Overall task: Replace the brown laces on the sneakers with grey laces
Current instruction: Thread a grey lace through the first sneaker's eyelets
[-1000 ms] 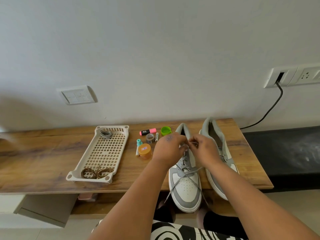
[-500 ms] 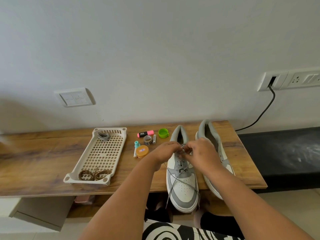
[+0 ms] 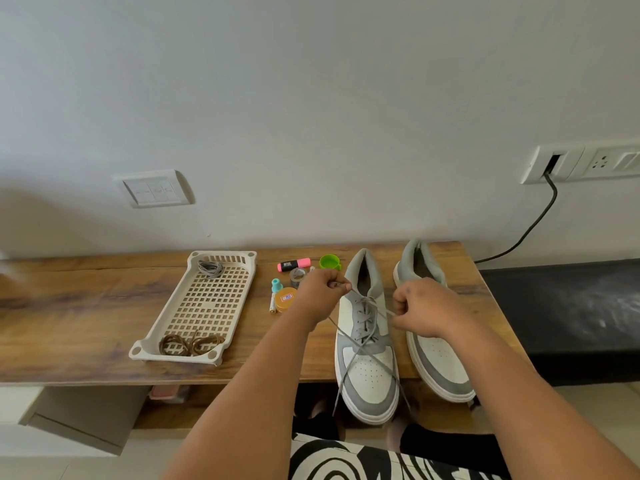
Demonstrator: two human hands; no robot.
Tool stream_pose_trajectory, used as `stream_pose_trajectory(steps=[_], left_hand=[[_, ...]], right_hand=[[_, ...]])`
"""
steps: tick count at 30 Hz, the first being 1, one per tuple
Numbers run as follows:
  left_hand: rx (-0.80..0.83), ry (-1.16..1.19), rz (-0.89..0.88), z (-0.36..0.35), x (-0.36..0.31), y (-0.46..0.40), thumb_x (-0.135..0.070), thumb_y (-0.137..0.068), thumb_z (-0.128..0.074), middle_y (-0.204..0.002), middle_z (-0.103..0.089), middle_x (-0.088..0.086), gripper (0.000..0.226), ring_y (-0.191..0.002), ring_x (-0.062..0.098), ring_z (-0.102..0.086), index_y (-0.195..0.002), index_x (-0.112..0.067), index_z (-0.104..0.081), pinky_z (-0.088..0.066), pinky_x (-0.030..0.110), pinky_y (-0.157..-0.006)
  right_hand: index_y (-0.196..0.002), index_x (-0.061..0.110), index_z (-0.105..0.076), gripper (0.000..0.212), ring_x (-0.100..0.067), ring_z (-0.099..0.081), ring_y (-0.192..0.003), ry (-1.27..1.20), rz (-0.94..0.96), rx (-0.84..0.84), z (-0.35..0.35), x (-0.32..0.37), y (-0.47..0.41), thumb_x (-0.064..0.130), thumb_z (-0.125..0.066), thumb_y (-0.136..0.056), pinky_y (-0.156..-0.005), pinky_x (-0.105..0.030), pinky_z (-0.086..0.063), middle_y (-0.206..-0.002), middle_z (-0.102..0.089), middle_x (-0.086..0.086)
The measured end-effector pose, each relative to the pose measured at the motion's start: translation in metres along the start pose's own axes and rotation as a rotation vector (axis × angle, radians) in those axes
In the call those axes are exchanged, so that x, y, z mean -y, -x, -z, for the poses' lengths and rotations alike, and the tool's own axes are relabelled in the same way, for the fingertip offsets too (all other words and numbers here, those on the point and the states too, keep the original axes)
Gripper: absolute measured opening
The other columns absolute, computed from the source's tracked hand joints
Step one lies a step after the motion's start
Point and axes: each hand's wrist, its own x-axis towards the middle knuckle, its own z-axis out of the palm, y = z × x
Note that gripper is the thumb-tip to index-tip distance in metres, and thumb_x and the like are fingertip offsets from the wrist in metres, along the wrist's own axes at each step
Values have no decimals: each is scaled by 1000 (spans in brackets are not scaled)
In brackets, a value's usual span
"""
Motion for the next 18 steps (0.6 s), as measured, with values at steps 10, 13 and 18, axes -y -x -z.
stream_pose_trajectory(steps=[10,13,18], left_hand=[[-117,-910,68,17,3,1,-15,-96,-53,-149,-32,7,46,-138,31,-28,-140,-22,-42,-24,52,-113],[-42,-866,-185,11,-6,10,-23,-95,-57,-144,-39,2,46,-135,27,-31,-138,-34,-48,-29,47,-110],[53,-683,-404,-7,-12,17,-24,-93,-64,-120,-55,-6,29,-115,15,-46,-121,-29,-66,-42,30,-91]], right_hand=[[-90,14,-63,36,-14,-67,-83,-159,-84,279,-14,-7,0,49,-68,-86,-75,-27,-55,-90,-70,0],[-97,8,-60,26,-12,-65,-69,-504,-176,177,-21,-3,1,33,-53,-99,-55,-16,-48,-83,-69,-2],[-92,13,-65,43,-17,-66,-80,-729,-186,137,-35,10,-5,56,-65,-85,-73,-31,-52,-87,-71,-4]])
